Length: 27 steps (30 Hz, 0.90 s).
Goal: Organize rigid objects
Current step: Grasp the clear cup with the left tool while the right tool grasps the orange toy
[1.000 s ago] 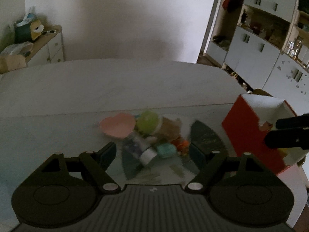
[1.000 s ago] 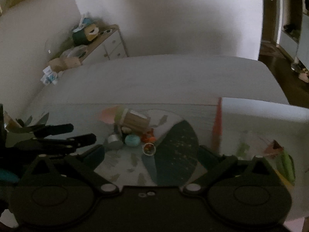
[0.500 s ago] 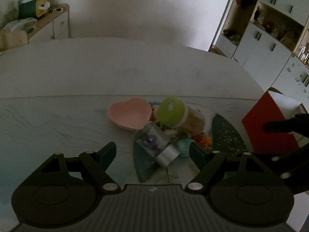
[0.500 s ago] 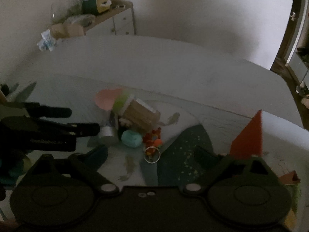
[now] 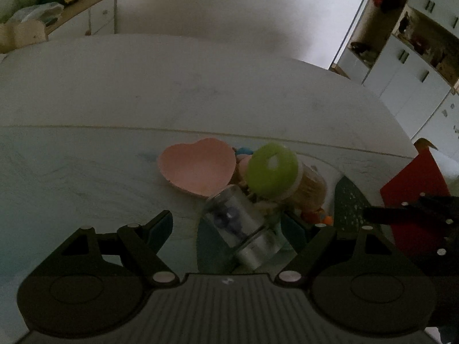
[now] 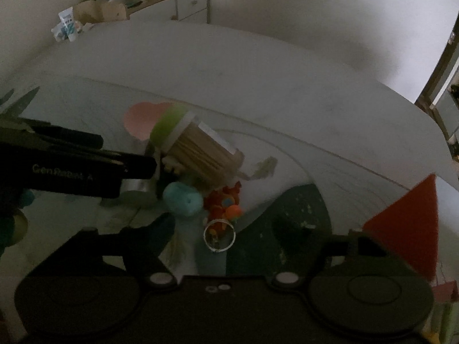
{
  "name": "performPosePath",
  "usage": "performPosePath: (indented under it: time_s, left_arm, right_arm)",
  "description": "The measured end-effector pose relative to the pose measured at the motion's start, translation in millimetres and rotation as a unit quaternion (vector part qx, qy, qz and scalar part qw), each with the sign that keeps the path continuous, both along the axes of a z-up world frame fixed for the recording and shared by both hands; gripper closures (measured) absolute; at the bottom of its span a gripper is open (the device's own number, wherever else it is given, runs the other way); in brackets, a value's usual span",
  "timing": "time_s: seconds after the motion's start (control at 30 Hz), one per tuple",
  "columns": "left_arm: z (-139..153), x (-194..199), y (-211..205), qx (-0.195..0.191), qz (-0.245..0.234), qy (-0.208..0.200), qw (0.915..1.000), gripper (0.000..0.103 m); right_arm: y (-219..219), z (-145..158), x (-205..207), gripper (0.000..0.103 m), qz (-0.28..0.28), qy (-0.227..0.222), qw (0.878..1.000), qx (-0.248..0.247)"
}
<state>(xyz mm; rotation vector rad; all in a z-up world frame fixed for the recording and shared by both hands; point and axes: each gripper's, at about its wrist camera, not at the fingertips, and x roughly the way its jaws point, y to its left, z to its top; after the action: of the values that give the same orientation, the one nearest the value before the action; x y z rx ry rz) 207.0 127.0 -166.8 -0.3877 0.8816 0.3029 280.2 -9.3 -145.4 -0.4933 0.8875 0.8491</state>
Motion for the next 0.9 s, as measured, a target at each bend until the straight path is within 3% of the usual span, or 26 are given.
performPosePath:
  time_s: [0.13,0.2,0.27,0.53,0.73,0.9]
  left_arm:
    - [-5.0,2.5,1.9,0.0,0.004,0.006,1.0,0.021]
    - [-7.1,4.1,2.9,0.005,0.005,0.009,0.9999,0.021]
    - [-8.9,4.9,3.3,0.008,0.006,0.01,0.9999,0.021]
    - [-13.6,8.9,2.1,0.01,0.001,0.007,0.9999,0.021]
    - [-15.2,8.9,3.9,-0.005,-0.003,0.006,1.0,0.041]
    - [-15.5,6.6,6.1,-0.014,-0.002,0.004,0.9999,0.045]
  right_arm:
    - [5.7,-7.7,1.0,0.035,0.008,-0.011,1.0,-0.015]
    - [8.1,-11.2,0.4,0.043,0.012,-0.017,1.0,-0.024]
    - [10.3,-13.6,0.8,0.045,0.016,-0.018,0.999,-0.029]
    - [16.6,-16.4,2.4,0.055,0.022,-0.026,0.999,-0.026]
    - [20.5,-16.1,6.7,0.062,0.031,-0.018,0.999,-0.012]
    - [20.1,-15.7,9.9,0.066,0.027,-0.001,1.0,0.003]
